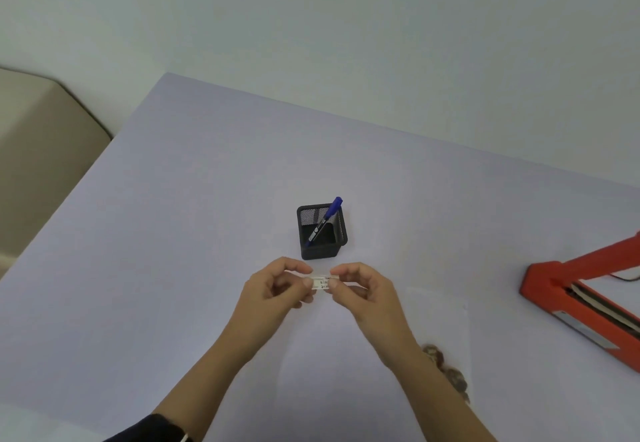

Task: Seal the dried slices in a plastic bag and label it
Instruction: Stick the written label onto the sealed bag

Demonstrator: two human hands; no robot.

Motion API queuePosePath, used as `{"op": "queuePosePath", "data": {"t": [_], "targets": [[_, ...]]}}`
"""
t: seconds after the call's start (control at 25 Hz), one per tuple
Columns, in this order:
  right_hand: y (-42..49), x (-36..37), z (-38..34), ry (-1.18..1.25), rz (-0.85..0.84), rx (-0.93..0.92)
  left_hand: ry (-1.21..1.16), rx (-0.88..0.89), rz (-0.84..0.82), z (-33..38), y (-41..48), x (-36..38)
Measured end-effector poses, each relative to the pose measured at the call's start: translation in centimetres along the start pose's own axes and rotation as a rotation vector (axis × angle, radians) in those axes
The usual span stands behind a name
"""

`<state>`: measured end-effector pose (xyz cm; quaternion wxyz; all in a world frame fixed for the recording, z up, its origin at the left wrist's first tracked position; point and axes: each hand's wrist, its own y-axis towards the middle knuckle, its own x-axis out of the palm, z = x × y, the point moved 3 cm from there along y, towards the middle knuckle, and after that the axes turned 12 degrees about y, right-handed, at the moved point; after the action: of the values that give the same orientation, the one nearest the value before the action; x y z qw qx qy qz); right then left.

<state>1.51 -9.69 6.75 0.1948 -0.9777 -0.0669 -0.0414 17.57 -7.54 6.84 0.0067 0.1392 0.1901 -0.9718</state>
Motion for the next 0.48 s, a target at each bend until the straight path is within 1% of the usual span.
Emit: {"op": "queuePosePath", "data": {"t": [0.04,0.12,0.2,0.28,0.4,0.48], "targets": [[-1.1,0.0,-1.0,0.040,0.005,-0.012,0.028,0.057,0.016,1.1,-1.0,-0.3],[-2.9,0.1,-2.4,0.067,0.038,-0.048,0.164,0.198,0.067,2.7,-2.7,-0.4],[-4.0,0.1,-3.2,0.079,0.083,-0.074,0.324,0.372,0.167,3.6,-3.9,-0.2],[-4.9,0.2,-3.6,0.108,0.120,-0.083,0.412,0.516,0.255,4.0,-4.8,0.1],[-6.2,0.2,-3.8,0.159,0.149,-0.077,0.485,0.612,0.349,4.1,-5.9,0.3],[-7.0,0.2,-3.9,0.202,0.157,-0.065,0.525,0.658,0.378,4.2,-6.7,0.4]]}}
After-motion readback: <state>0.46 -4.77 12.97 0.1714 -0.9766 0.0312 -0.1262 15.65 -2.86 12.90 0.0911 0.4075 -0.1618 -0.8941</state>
